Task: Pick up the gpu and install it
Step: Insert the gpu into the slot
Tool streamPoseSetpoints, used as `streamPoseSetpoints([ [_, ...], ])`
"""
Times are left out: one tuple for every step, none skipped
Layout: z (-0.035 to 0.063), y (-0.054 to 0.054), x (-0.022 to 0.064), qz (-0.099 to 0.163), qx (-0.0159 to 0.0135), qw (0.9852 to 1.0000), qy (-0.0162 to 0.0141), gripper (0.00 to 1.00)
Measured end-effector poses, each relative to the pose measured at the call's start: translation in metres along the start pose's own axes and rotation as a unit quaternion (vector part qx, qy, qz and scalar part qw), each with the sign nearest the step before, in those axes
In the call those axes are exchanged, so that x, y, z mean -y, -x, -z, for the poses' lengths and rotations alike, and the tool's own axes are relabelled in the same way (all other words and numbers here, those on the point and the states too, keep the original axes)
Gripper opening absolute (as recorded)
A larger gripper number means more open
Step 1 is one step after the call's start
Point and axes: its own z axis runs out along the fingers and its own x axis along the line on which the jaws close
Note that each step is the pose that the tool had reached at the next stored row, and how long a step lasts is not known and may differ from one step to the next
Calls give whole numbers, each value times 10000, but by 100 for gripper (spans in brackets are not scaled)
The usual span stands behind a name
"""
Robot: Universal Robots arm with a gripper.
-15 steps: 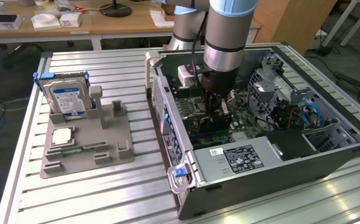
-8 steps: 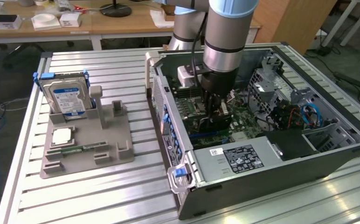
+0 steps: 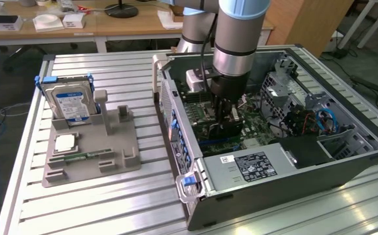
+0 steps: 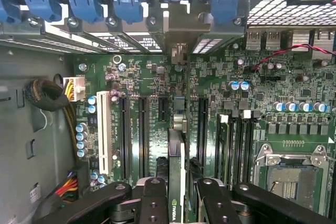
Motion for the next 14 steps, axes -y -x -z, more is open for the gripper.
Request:
streamPoseSetpoints([
  [-10, 1, 0, 0, 1, 10000, -1, 26],
  [-11, 0, -1, 0, 0, 10000, -1, 26],
  [-11, 0, -1, 0, 0, 10000, 0, 26],
  [-11, 0, -1, 0, 0, 10000, 0, 26],
  [-11, 0, -1, 0, 0, 10000, 0, 26],
  [-11, 0, -1, 0, 0, 10000, 0, 26],
  [-12, 1, -1, 0, 1, 10000, 0, 26],
  [-11, 1, -1, 0, 0, 10000, 0, 26],
  [-11, 1, -1, 0, 1, 10000, 0, 26],
  [-13, 6, 0, -1, 9, 10000, -6, 26],
  [-12, 9, 0, -1, 8, 10000, -7, 26],
  [-8, 11, 0, -1, 5, 10000, -7, 26],
  [-5, 11, 0, 0, 2, 10000, -5, 26],
  [-4, 11, 0, 0, 2, 10000, -6, 26],
])
